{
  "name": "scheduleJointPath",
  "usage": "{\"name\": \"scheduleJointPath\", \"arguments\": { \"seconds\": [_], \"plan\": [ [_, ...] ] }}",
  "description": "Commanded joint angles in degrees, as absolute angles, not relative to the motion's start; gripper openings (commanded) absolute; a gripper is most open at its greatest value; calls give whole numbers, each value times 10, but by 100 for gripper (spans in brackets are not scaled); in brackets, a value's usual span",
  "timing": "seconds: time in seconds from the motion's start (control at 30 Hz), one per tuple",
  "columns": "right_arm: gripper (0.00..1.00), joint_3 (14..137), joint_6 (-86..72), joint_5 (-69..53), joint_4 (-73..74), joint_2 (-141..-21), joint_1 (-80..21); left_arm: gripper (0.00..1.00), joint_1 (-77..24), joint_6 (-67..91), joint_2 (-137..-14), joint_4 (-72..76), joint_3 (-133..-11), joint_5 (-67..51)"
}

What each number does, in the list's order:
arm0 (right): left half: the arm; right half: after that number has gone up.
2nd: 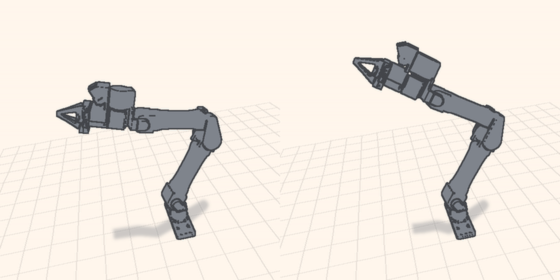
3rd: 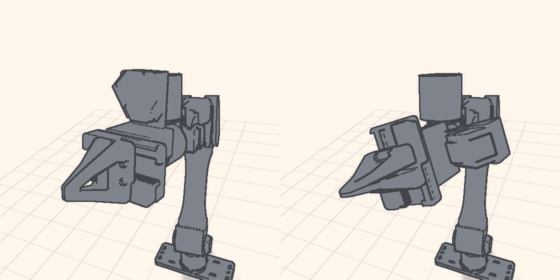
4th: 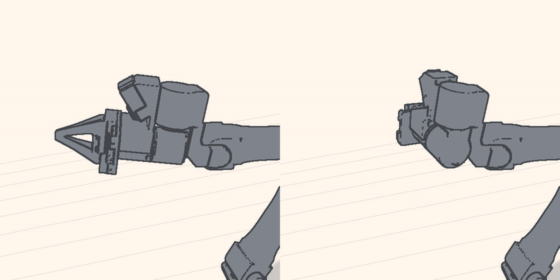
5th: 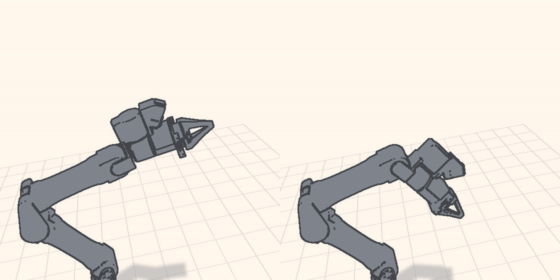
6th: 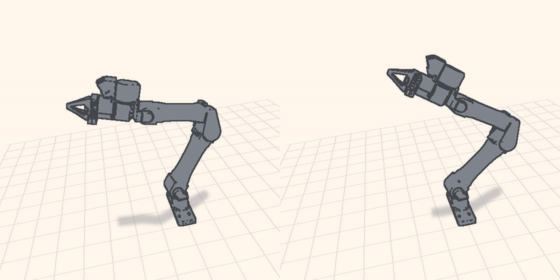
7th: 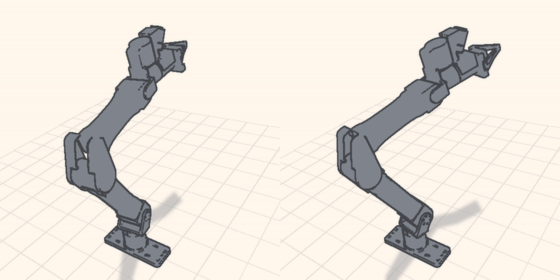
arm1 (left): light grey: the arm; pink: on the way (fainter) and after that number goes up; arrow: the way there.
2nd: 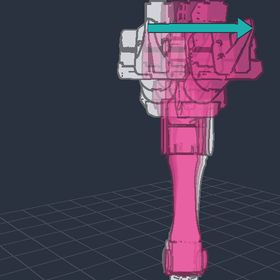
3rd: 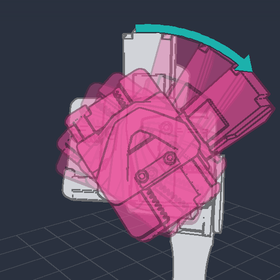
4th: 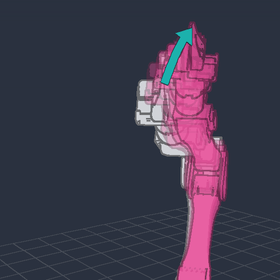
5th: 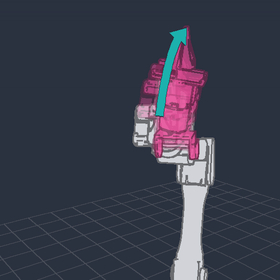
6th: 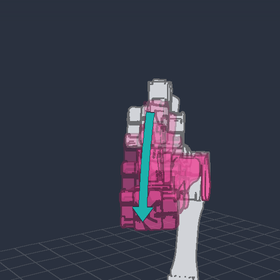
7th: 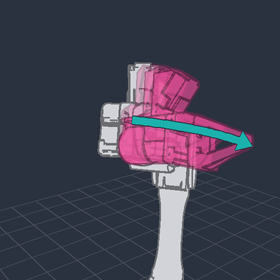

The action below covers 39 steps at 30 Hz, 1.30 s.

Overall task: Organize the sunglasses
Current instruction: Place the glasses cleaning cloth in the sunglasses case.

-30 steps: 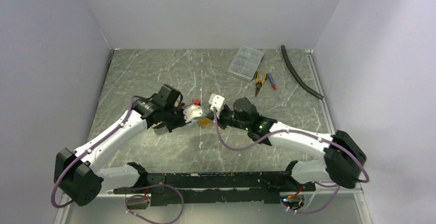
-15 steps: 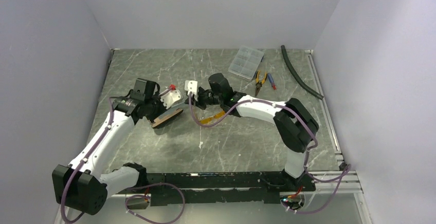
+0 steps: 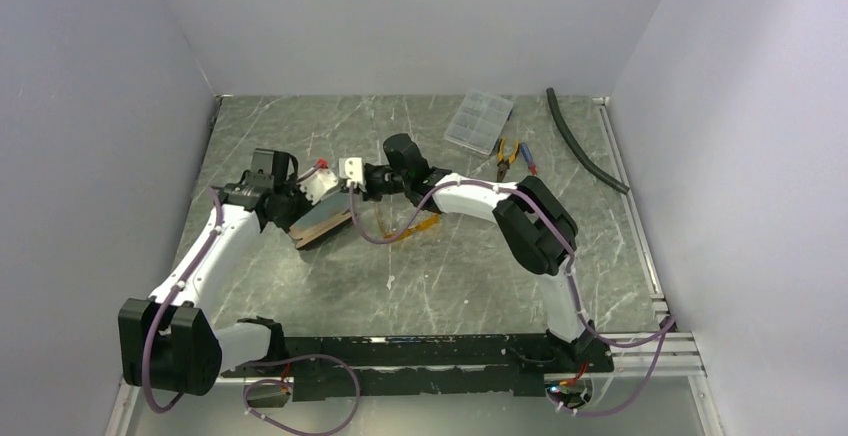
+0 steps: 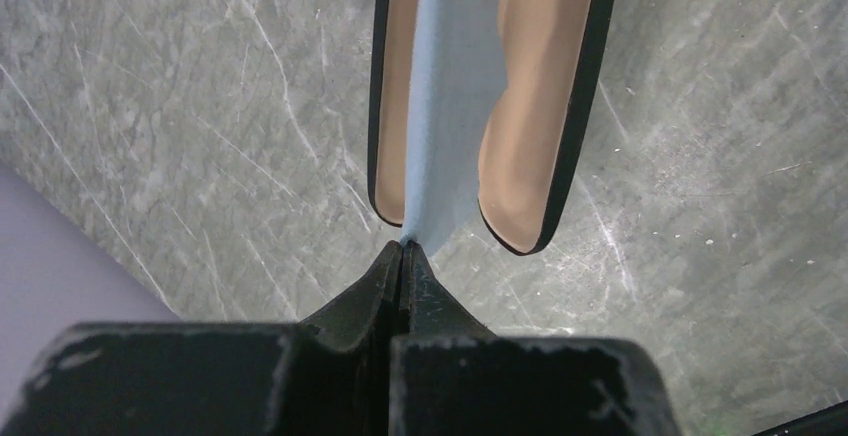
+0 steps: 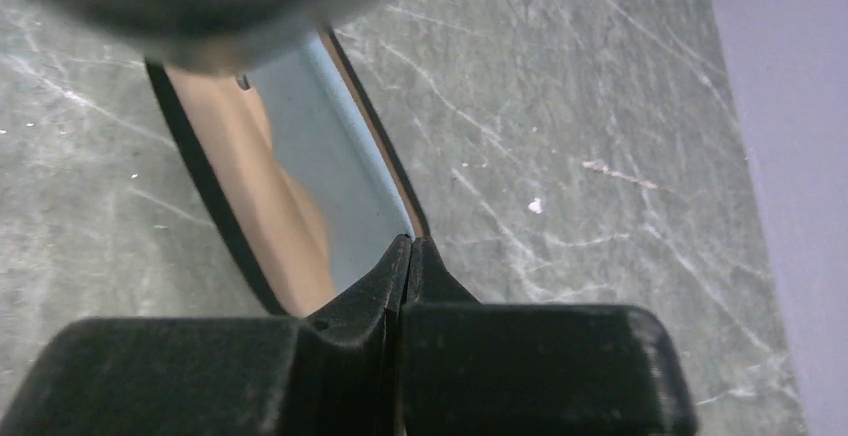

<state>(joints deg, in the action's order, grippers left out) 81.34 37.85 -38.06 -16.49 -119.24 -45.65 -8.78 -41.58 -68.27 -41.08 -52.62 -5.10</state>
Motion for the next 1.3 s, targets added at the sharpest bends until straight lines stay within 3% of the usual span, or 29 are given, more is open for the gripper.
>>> {"name": "scheduleJointPath", "arguments": {
  "seconds": [0.0,0.3,0.77,1.27],
  "plan": [
    [0,872,438,-399,-146,-1211,-449,3,-80,-434,-688,-391,-528,-66],
    [0,859,495,-392,-119,-1234,-450,3,-69,-464,-711,-338,-467,-68],
    [0,844,565,-425,-15,-1234,-451,3,-67,-474,-733,-392,-448,-157],
    [0,859,571,-432,17,-1250,-454,3,-67,-485,-743,-403,-437,-162]
  ]
}}
